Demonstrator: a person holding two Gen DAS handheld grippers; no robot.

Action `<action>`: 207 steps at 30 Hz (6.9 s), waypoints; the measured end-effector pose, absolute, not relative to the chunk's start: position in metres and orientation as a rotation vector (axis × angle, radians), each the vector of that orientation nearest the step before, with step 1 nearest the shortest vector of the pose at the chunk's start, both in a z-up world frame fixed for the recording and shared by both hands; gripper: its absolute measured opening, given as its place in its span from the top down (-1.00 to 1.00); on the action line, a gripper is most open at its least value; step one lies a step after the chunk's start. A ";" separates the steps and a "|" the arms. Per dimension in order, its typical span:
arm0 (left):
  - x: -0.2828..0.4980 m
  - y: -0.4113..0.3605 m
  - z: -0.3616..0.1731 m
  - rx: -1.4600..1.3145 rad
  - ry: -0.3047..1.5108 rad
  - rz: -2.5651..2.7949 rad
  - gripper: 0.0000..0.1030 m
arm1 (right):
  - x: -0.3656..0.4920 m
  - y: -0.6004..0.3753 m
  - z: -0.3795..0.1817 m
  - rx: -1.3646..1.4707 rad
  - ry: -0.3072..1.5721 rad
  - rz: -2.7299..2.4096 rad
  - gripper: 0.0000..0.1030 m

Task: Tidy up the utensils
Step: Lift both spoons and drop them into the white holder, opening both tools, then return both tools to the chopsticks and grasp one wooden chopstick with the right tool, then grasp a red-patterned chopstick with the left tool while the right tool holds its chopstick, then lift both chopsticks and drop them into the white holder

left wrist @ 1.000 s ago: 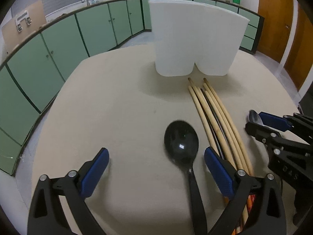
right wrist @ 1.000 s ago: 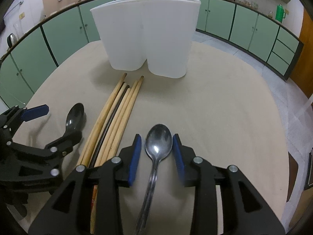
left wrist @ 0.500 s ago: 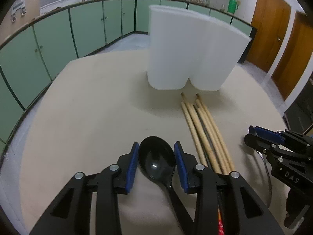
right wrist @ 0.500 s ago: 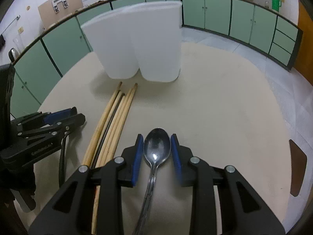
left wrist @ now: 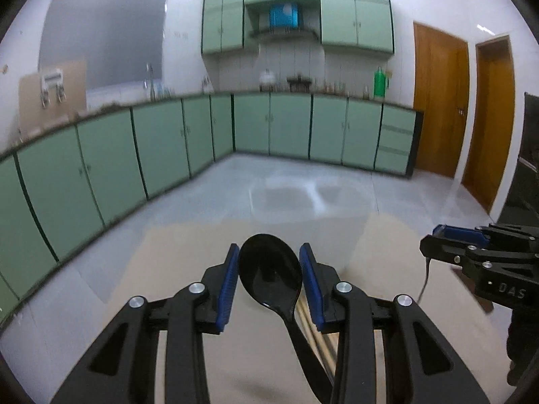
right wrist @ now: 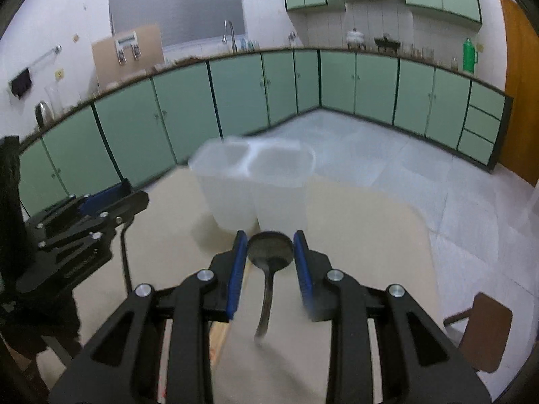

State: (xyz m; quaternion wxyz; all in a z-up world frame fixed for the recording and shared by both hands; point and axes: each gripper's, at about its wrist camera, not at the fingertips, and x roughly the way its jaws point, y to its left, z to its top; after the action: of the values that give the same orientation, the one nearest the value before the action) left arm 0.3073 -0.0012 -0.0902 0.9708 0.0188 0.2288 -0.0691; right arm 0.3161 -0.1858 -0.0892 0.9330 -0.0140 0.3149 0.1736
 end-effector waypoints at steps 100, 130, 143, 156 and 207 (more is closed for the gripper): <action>0.183 0.030 -0.210 0.045 0.886 -0.053 -0.56 | 0.186 -0.144 -0.221 -0.091 0.940 0.256 0.14; 0.194 -0.006 -0.226 0.051 0.914 -0.132 -0.57 | 0.184 -0.178 -0.222 -0.038 0.904 0.231 0.87; 0.190 -0.016 -0.224 0.045 0.894 -0.167 0.50 | 0.185 -0.180 -0.223 -0.006 0.905 0.259 0.88; 0.179 -0.013 -0.197 0.018 0.835 -0.193 0.88 | 0.174 -0.187 -0.187 -0.007 0.858 0.264 0.88; 0.249 0.010 0.053 -0.029 0.291 -0.229 0.89 | 0.279 -0.192 0.076 -0.016 0.470 0.386 0.88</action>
State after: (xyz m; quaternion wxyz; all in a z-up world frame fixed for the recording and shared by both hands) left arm 0.2487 0.0102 0.0533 0.9828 -0.0143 0.1445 -0.1138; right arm 0.2786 -0.1919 0.0762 0.9542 -0.0079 0.2313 0.1898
